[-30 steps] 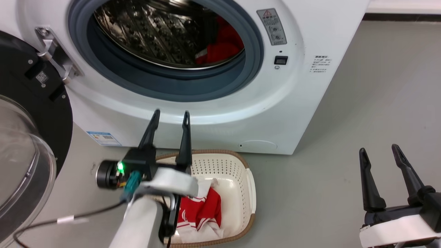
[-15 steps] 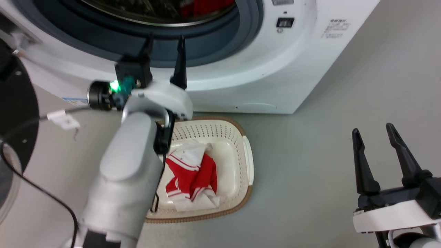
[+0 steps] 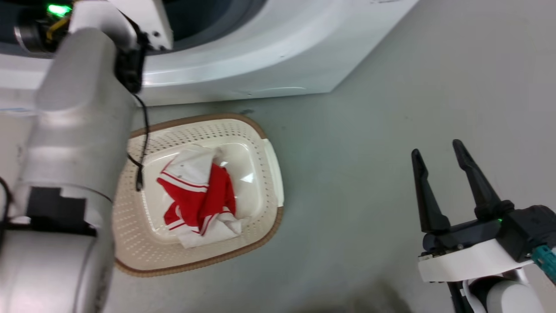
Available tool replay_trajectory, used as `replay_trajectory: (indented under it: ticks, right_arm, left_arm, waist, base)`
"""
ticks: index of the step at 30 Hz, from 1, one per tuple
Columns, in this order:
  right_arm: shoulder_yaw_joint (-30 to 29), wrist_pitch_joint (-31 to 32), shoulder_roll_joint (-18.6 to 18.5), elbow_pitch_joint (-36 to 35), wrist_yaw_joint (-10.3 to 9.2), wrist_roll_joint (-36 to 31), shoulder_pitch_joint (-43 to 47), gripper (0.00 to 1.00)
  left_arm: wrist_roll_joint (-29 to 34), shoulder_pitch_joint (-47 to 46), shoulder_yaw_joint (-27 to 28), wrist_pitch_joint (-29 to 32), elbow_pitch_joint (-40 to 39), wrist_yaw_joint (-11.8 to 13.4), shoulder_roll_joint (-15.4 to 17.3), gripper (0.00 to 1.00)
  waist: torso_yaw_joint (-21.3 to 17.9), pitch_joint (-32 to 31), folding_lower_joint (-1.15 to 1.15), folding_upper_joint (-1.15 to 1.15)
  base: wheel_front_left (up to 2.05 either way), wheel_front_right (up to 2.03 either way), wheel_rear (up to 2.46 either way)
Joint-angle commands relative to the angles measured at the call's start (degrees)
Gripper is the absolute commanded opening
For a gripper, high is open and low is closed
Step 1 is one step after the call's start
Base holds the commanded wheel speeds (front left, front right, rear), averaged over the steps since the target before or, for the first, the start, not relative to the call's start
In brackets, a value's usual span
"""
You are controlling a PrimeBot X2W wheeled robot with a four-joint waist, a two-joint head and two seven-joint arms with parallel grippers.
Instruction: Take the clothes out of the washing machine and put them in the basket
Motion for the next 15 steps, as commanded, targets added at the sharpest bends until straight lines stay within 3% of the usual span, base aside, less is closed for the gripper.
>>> replay_trajectory:
  ticks: [1, 15]
  right_arm:
    - [0.6, -0.5, 0.0, 0.5, -0.03, 0.6, -1.1, 1.00]
    - [6.5, -4.6, 0.1, 5.8, -0.03, 6.1, 1.0, 1.00]
  left_arm:
    - [0.0, -1.8, 0.1, 1.0, 1.3, 0.2, 1.2, 1.00]
    - [1.4, -16.1, -0.8, 14.8, 7.0, 2.0, 11.8, 1.00]
  waist:
    - [-2.8, 2.2, -0.01, 0.00]
    - [-14.0, 9.2, -0.01, 0.00]
  base:
    - [0.00, 0.00, 0.00]
    - [0.00, 0.00, 0.00]
